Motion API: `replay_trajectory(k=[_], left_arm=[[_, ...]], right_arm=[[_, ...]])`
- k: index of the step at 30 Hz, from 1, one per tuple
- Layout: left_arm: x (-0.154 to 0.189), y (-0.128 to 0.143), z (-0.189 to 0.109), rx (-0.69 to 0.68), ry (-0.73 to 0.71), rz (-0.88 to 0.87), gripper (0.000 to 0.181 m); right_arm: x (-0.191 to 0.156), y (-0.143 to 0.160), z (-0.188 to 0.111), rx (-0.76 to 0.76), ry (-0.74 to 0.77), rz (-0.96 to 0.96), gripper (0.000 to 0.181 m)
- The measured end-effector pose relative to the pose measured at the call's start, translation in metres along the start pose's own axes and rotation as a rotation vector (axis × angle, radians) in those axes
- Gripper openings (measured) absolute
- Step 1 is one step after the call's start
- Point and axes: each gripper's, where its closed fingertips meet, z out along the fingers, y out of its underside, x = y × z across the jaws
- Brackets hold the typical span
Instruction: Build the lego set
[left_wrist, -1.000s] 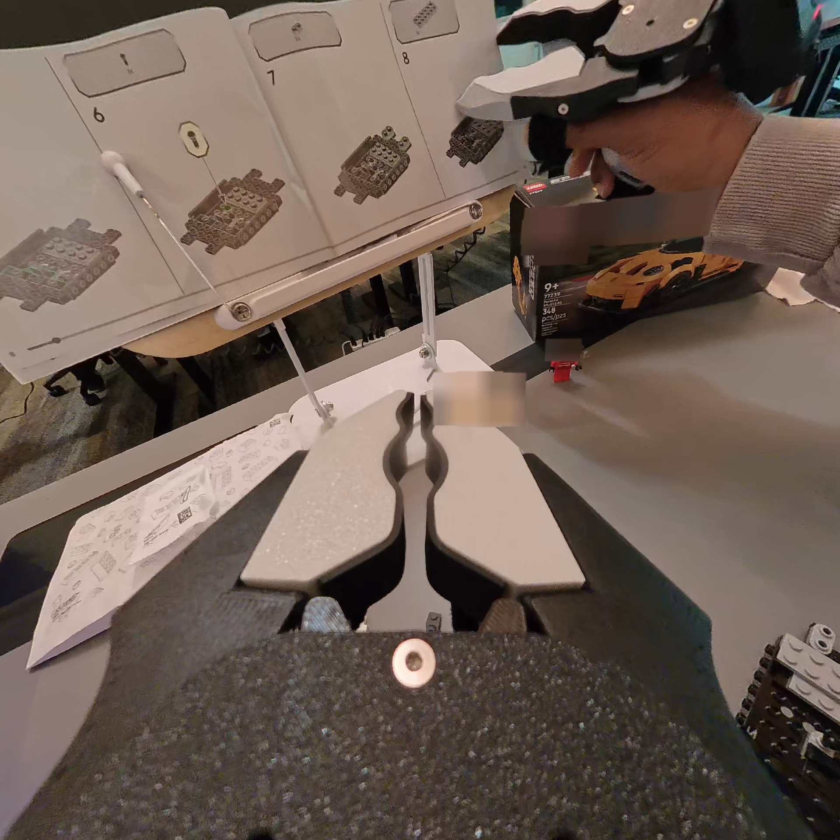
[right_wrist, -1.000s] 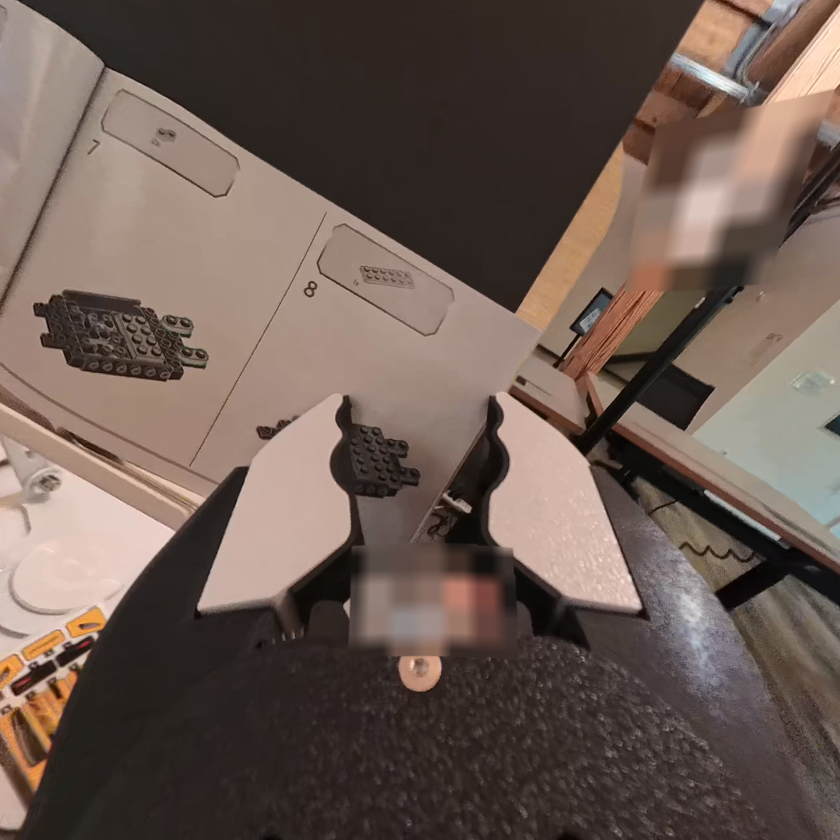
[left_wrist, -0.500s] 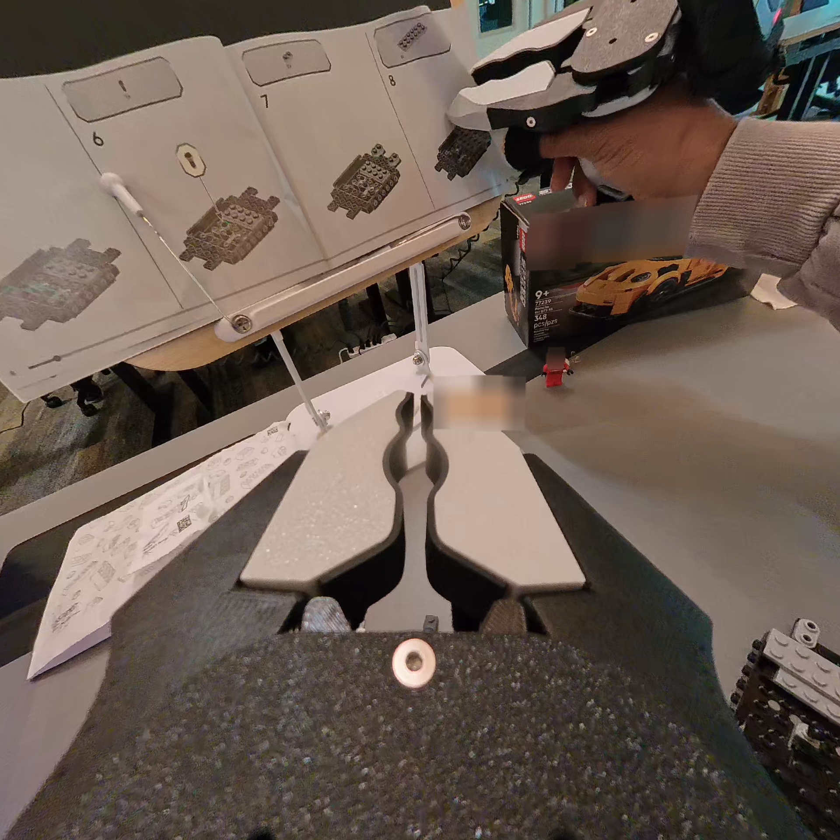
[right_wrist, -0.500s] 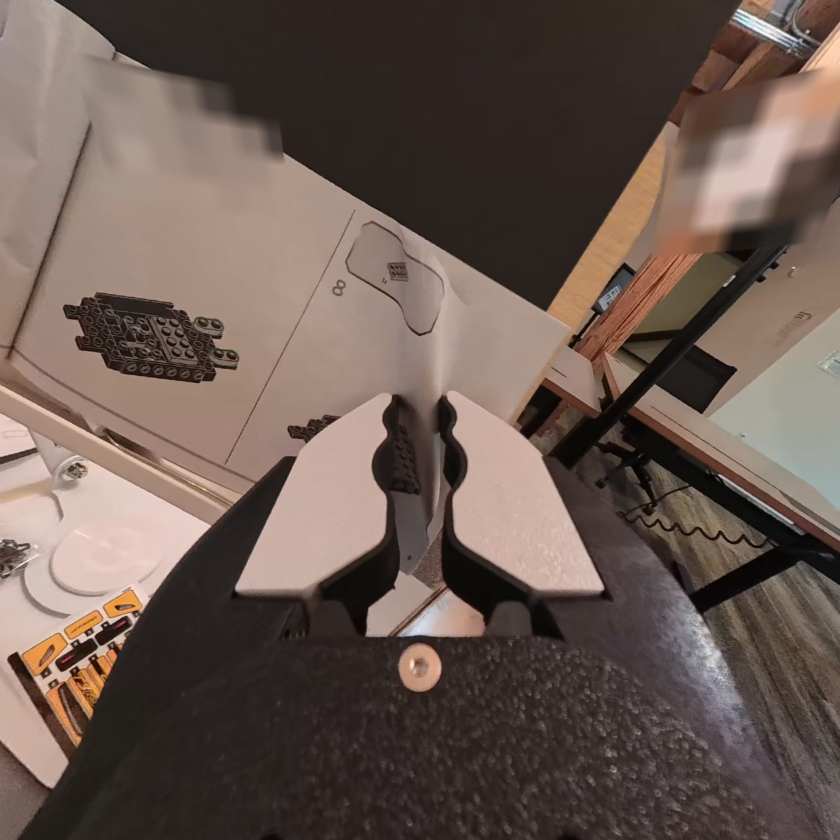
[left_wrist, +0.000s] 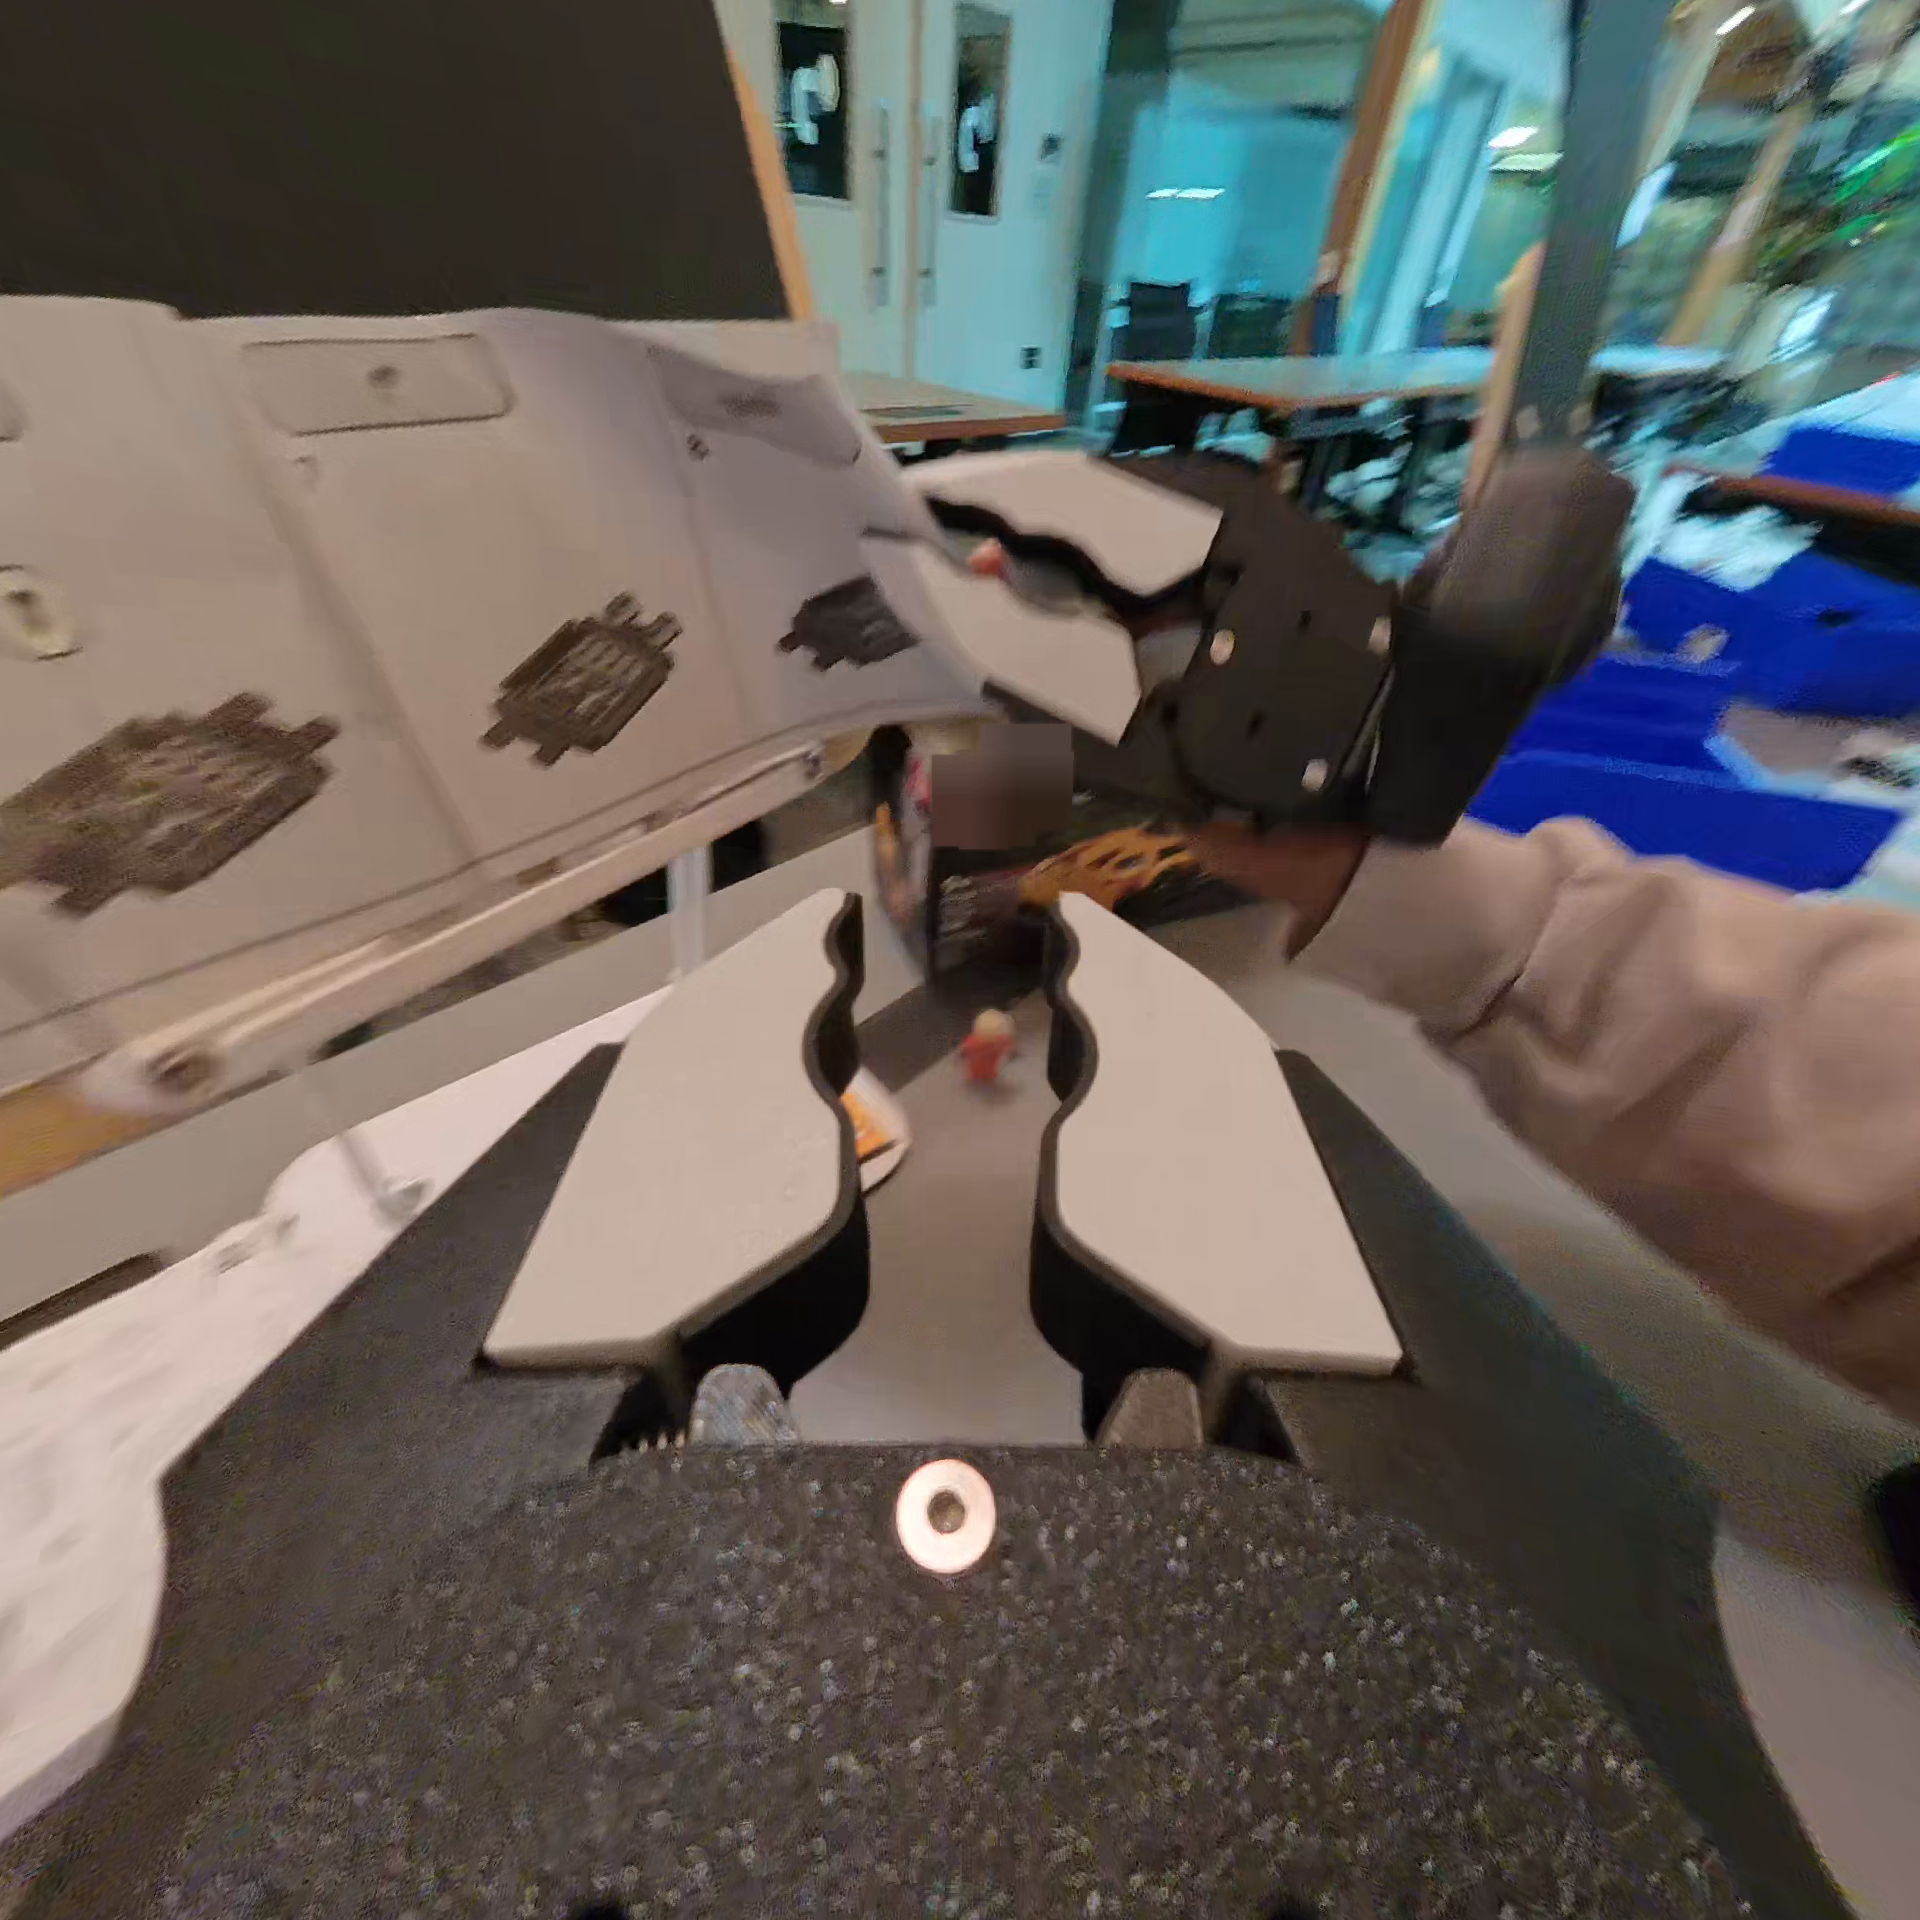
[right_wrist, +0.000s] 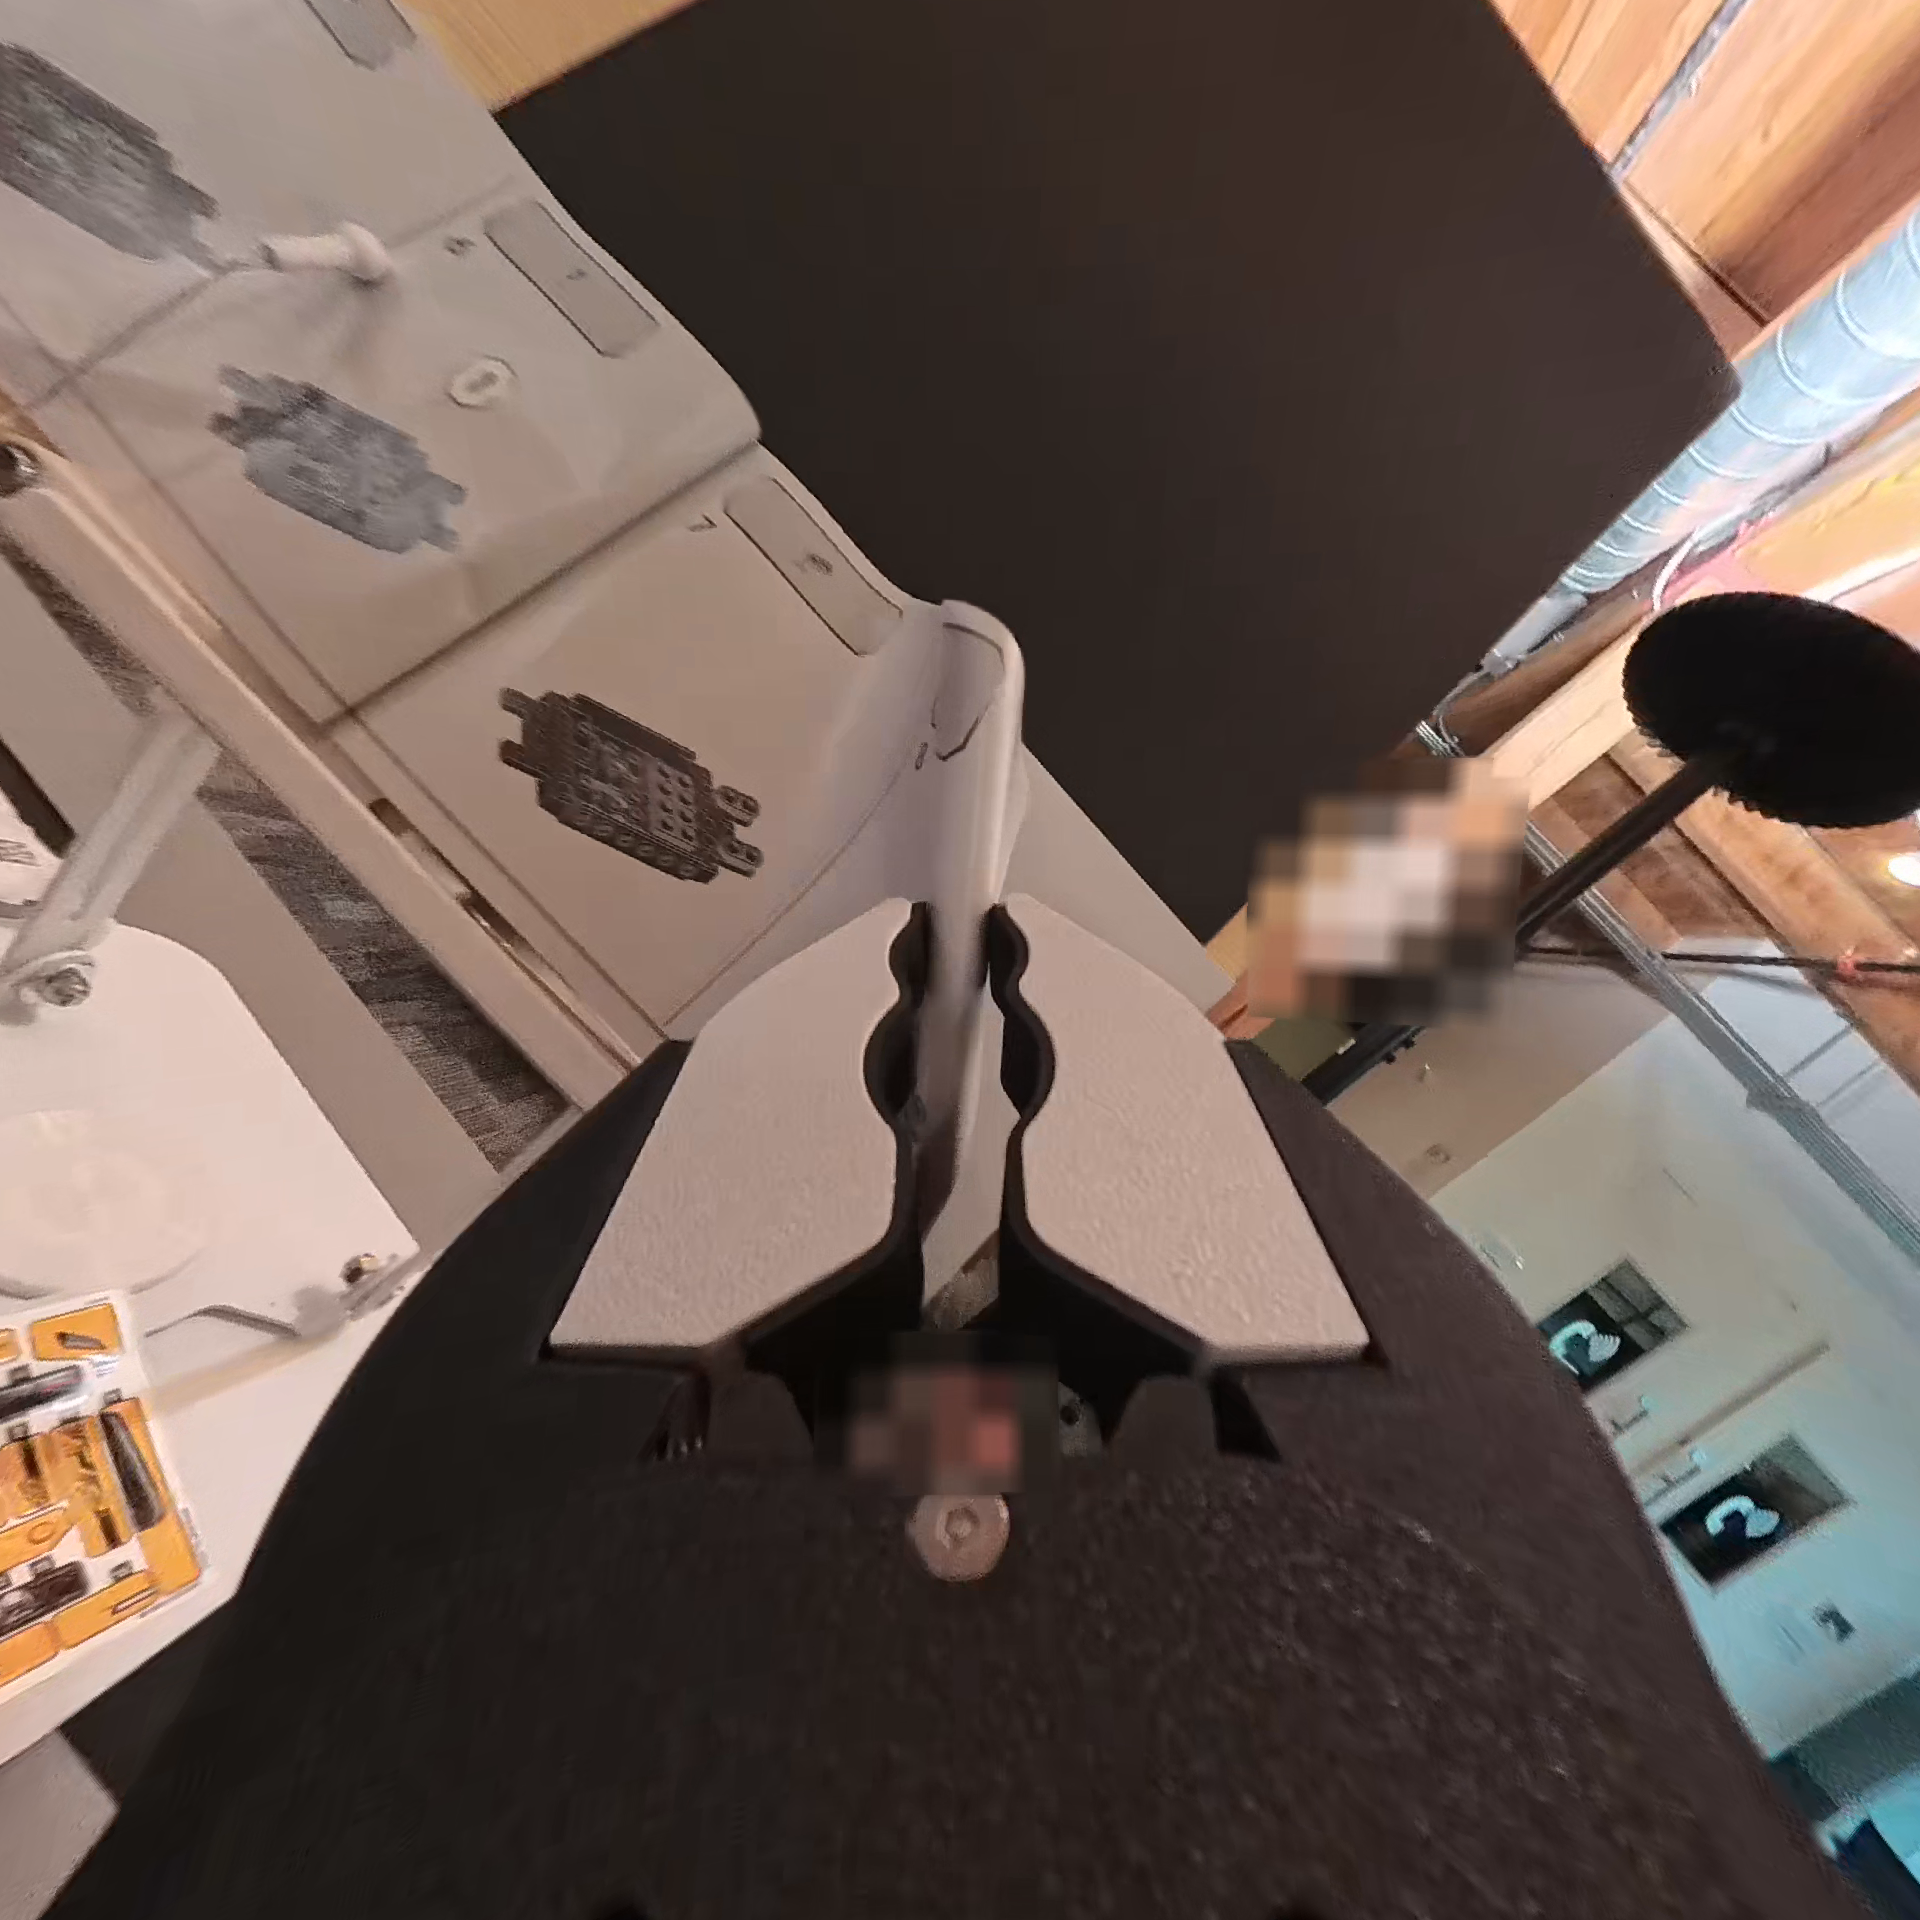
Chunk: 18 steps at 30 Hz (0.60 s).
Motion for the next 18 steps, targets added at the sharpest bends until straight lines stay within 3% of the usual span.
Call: replay_trajectory(k=[5, 10, 13, 18], left_arm=[[-0.005, -0.042, 0.047, 0.066, 0.16, -0.199, 0.042], [-0.028, -0.047, 0.087, 0.048, 0.137, -0.311, 0.041], [-0.033, -0.048, 0.093, 0.069, 0.131, -0.314, 0.017], [-0.027, -0.045, 0.087, 0.093, 0.195, -0.255, 0.016]], right_arm=[[-0.014, -0.011, -0.005, 0.031, -0.053, -0.024, 0.011], [-0.025, -0.019, -0.007, 0.051, -0.085, -0.052, 0.011], [-0.029, -0.019, -0.008, 0.053, -0.104, -0.051, 0.011], [-0.029, -0.019, -0.014, 0.063, -0.26, 0.175, 0.02]])
